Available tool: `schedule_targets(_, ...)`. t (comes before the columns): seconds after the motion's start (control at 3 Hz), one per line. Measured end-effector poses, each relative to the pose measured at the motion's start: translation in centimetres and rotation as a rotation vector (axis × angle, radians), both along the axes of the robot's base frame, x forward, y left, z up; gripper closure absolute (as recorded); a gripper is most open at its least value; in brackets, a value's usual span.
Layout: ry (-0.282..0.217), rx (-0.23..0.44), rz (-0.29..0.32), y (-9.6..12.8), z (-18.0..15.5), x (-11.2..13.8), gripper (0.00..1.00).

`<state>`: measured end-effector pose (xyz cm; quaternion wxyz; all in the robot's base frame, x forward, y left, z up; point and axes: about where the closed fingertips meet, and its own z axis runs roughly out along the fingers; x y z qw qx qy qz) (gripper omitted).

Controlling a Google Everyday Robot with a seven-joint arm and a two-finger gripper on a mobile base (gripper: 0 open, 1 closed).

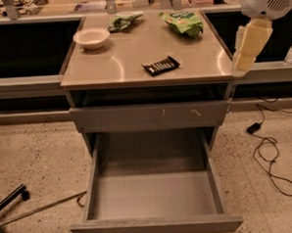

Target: Place rxbar chocolate into middle drawer

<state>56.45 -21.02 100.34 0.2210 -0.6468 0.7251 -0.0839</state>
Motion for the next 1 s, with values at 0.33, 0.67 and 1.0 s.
schedule_targets(0.33, -0.015, 0.064, 0.020, 0.2, -1.2, 8.0, 0.00)
schedule_targets(0.67, -0.015, 0.064, 0.020, 0.2, -1.2, 8.0, 0.00)
schedule_targets(1.0, -0.022, 0.074, 0.057, 1.5, -1.8, 9.9, 0.00)
